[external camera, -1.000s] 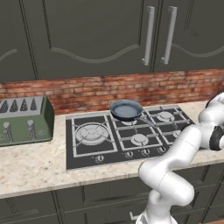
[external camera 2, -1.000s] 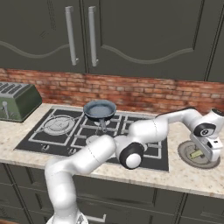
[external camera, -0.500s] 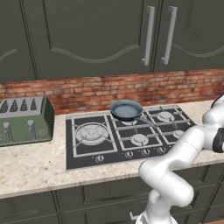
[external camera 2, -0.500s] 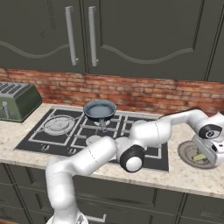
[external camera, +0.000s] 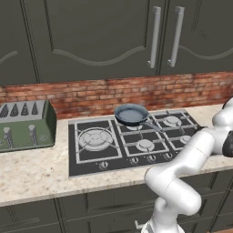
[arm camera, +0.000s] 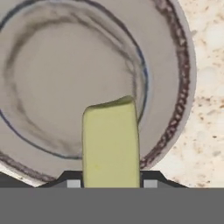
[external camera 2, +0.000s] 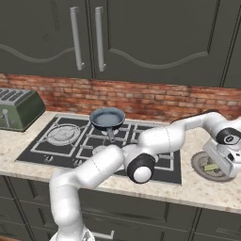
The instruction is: Pick up the butter stick and place it in the pan. Then turn on the burner for the pan.
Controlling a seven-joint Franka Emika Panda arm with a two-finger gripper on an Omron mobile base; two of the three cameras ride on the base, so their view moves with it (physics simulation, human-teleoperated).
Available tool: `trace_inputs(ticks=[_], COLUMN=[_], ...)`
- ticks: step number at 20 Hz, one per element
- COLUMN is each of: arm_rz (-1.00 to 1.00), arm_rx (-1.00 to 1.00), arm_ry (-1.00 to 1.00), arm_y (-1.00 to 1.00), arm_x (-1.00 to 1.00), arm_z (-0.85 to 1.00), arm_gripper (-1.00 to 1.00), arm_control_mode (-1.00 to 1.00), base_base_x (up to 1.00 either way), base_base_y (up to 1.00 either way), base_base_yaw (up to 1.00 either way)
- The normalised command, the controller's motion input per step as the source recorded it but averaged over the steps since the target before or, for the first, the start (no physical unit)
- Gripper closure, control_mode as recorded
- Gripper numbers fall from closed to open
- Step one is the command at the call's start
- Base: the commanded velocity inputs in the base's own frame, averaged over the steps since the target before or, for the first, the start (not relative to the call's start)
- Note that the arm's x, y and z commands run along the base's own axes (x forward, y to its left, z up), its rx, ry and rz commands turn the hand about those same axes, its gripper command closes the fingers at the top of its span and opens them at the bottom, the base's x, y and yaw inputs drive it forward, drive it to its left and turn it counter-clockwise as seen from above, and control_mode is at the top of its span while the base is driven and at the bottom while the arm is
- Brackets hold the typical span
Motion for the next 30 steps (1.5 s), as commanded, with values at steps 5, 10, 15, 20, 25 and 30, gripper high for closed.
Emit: trace_inputs(ticks=[5, 10, 15, 20, 25, 30], arm_rz=[0.06, 0.06, 0.12, 0.11, 0.15, 0.10], arm_rx=[-0.12, -0.16, -0.17, -0.15, -0.21, -0.12], arm_ry=[0.00, -0.11, -0.32, -0.36, -0.36, -0.17], arm_y=[0.69, 0.53, 0.56, 0.54, 0.58, 0.38], arm_x=[-0.50, -0.71, -0.58, -0.51, -0.37, 0.00], arm_z=[0.02, -0.05, -0.01, 0.00, -0.01, 0.25], arm_gripper=[1.00, 1.00, 1.00, 1.00, 1.00, 1.00], arm_control_mode=[-1.00, -1.00, -1.00, -1.00, -1.00, -1.00], base_base_x=[0.00, 0.00, 0.00, 0.00, 0.00, 0.00], base_base_y=[0.00, 0.00, 0.00, 0.00, 0.00, 0.00], base_base_yaw=[0.00, 0.00, 0.00, 0.00, 0.00, 0.00])
